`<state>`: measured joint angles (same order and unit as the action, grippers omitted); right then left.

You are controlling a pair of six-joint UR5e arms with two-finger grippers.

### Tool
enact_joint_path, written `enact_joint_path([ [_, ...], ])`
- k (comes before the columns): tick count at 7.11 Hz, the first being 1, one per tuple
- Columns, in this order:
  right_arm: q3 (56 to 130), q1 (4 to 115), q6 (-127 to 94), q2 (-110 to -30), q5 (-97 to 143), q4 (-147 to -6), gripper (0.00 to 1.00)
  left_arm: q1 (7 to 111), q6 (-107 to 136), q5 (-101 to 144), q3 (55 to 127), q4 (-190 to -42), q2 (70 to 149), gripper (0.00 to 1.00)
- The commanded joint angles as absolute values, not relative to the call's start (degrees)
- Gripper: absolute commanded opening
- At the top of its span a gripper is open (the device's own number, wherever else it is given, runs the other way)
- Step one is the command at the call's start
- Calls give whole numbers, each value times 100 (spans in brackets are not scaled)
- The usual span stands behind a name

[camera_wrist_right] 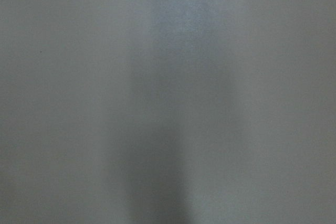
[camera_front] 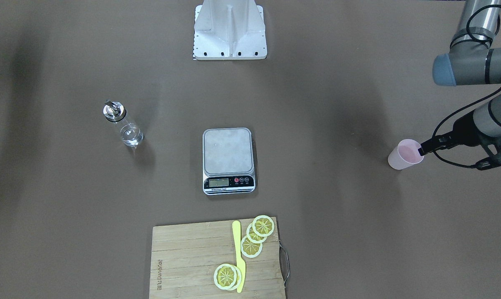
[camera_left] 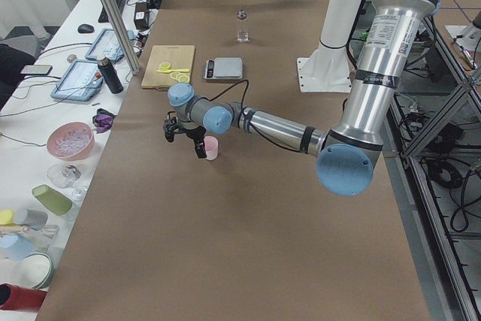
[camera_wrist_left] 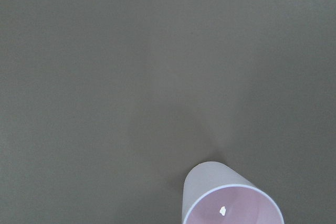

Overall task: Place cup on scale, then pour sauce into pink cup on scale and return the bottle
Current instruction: 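Grasp the pink cup with the left gripper while the right arm reaches the bottle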

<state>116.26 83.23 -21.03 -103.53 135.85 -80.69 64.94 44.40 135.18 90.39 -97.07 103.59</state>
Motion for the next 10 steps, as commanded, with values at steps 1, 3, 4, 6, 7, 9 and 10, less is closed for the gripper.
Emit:
enact_joint_path([
  [1,11602,7780,-2835,-10362,13361,-7186,100,6425,4465,13509,9061,-9712,10310,91],
  [3,11461,7656,-2857,-10318,13290,-7005,100,6337,4727,13491,9053,-10139,10135,91],
  [4,11470,7560,-2865,-10318,13289,-6996,100,6285,5050,13413,9027,-10525,10064,91],
  [6,11452,7261,-2926,-10362,13280,-6465,100,6197,5167,13342,9000,-10564,10063,78],
  [7,11452,7060,-3371,-10362,13280,-6034,100,6179,5220,13342,9009,-10573,10063,64],
  [9,11452,6523,-3480,-10336,12887,-5671,100,6153,5238,13342,9026,-10582,10063,58],
  [10,11452,6400,-3498,-10327,12859,-5591,100,6109,5247,13342,9035,-10626,10063,58],
])
